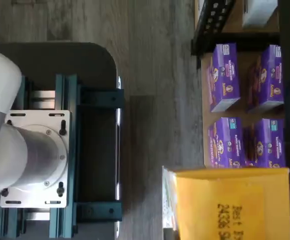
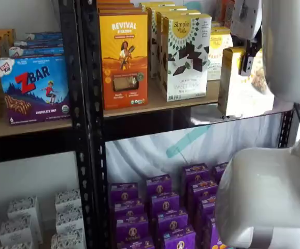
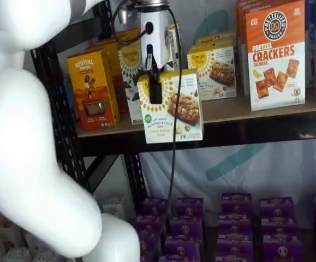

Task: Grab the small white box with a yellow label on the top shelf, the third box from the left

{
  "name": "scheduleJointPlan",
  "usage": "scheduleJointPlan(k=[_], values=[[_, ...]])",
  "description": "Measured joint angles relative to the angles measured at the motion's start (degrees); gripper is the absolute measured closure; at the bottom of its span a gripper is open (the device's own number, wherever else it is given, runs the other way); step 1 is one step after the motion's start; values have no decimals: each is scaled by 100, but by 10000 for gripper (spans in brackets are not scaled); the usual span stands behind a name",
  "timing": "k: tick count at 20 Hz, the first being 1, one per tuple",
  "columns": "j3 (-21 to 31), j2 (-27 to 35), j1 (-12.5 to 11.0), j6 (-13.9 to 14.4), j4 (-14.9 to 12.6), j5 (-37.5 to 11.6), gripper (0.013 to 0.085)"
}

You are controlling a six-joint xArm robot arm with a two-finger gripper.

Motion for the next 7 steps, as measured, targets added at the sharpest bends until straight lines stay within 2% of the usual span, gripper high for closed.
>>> scheduleJointPlan(k=[7], values=[[175,-224,70,72,-11,79,650]])
